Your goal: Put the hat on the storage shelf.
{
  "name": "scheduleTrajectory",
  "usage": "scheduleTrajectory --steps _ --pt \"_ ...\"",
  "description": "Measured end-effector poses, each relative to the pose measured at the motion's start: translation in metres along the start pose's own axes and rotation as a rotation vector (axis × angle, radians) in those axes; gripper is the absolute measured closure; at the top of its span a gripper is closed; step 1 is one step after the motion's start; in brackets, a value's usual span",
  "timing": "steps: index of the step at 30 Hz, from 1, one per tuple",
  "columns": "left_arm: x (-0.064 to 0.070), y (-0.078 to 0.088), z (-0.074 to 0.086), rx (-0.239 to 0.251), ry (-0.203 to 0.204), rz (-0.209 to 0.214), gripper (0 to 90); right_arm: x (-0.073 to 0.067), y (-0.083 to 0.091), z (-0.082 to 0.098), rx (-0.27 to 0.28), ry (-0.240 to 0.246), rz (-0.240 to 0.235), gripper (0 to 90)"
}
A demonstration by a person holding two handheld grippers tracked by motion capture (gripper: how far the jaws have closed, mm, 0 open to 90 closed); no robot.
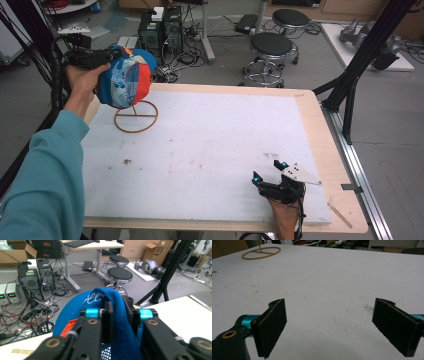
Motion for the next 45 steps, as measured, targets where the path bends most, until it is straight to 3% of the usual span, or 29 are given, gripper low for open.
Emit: scheduleTrajectory --steps 2,8,11,14,17,20,25,31,36,42,45 --pt "0.0 0.002 0.0 0.0 0.003 -0.001 65.0 0.0 0.0 0.0 -0.002 -0.003 0.0 11.3" --pt "-0.004 0.008 0.001 0.009 0.007 -0.009 56.4 0.0 0.001 0.0 0.005 -0.008 -0.006 11.3" --pt "-0.007 0.011 0.003 0.018 0.015 -0.019 39.0 0.001 0.001 0.0 0.011 -0.006 -0.011 11.3" --pt "-0.008 0.016 0.002 0.028 0.01 -0.02 30.4 0.001 0.002 0.0 0.015 -0.015 -0.015 11.3" --pt "-0.008 0.022 0.001 0.057 0.003 -0.008 16.2 0.002 0.002 0.0 0.019 -0.011 -0.018 11.3" --pt "-0.005 0.031 0.002 0.09 -0.027 0.008 14.3 0.002 0.002 0.0 0.017 -0.013 -0.02 11.3" --pt "0.001 0.046 0.013 0.127 -0.041 0.032 12.9 0.002 0.002 0.0 0.02 -0.01 -0.021 11.3" --pt "0.016 0.069 0.039 0.17 -0.064 0.084 12.3 0.002 0.003 0.0 0.03 -0.013 -0.022 11.3" --pt "0.035 0.091 0.063 0.192 -0.11 0.133 12.3 0.002 0.003 0.001 0.035 -0.01 -0.018 11.3" --pt "0.06 0.109 0.1 0.168 -0.132 0.202 12.3 0.002 0.005 0.001 0.052 -0.02 -0.017 11.3" --pt "0.068 0.116 0.116 0.157 -0.159 0.206 12.3 0.003 0.006 0.001 0.064 -0.028 -0.016 11.2"
Point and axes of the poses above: each handheld gripper's, and its own axes: y roughly backward along the jaws, z roughly out of its underside, x roughly to its right, the point moved 1 cm from there along -y, roughly forward along the jaws, and after that the axes turned 10 degrees about -y, right-handed, at the moved point
